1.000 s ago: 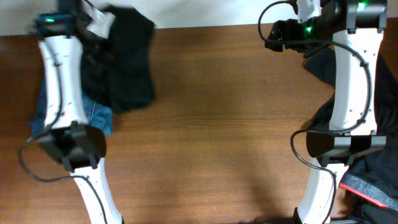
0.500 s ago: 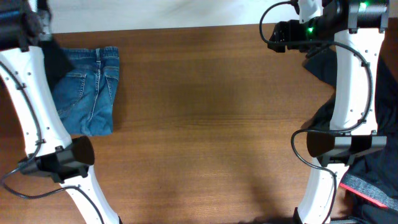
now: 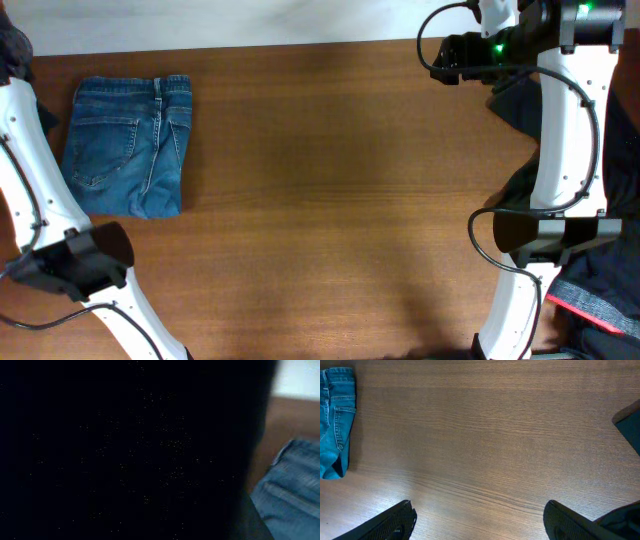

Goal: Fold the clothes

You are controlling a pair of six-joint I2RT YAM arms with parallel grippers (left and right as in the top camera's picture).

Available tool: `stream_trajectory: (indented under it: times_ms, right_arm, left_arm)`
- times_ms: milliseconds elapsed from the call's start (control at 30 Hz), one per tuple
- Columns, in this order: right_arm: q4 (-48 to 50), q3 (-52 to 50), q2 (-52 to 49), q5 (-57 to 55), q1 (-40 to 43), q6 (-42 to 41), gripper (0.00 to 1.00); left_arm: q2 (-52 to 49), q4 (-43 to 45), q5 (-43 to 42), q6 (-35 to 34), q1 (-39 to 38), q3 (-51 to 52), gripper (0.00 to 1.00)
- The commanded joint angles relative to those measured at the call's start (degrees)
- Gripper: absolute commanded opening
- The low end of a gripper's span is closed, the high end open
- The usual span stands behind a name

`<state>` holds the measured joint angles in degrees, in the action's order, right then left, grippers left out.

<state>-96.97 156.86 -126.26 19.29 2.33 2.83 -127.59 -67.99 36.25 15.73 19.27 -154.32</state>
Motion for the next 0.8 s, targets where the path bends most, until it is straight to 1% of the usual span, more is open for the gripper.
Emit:
stream_trajectory:
  times_ms: [0,133,300,533,667,767]
  right_arm:
    - [-0.3,0.3,-0.4,-0.7,0.3,0.4,0.87]
    - [-0.3,0.3,-0.4,-0.7,0.3,0.4,0.87]
    - [-0.3,0.3,-0.4,-0.7,0.3,0.4,0.87]
    - [-0.3,0.3,-0.4,-0.5,0.3,0.3,0.87]
    - [-0.3,0.3,-0.4,-0.5,0.3,0.2,0.87]
    - [-0.3,0.3,-0.4,-0.5,0.3,0.2,0.87]
  left_arm:
    - [1.9,2.6,4.3,2.2,1.2,5.7,0.00]
    - [1.9,5.5,3.3,2.2,1.0,13.6,0.00]
    - [1.9,10.2,-2.2,2.2,-1.3,24.3,0.00]
    - [1.9,19.4,-2.3,2.4,-7.3,39.5,0.00]
    - [1.9,21.6,-2.3,2.4,-10.7,44.0,0.00]
    - [1.9,21.3,-2.4,2.4,-13.1,44.6,0.00]
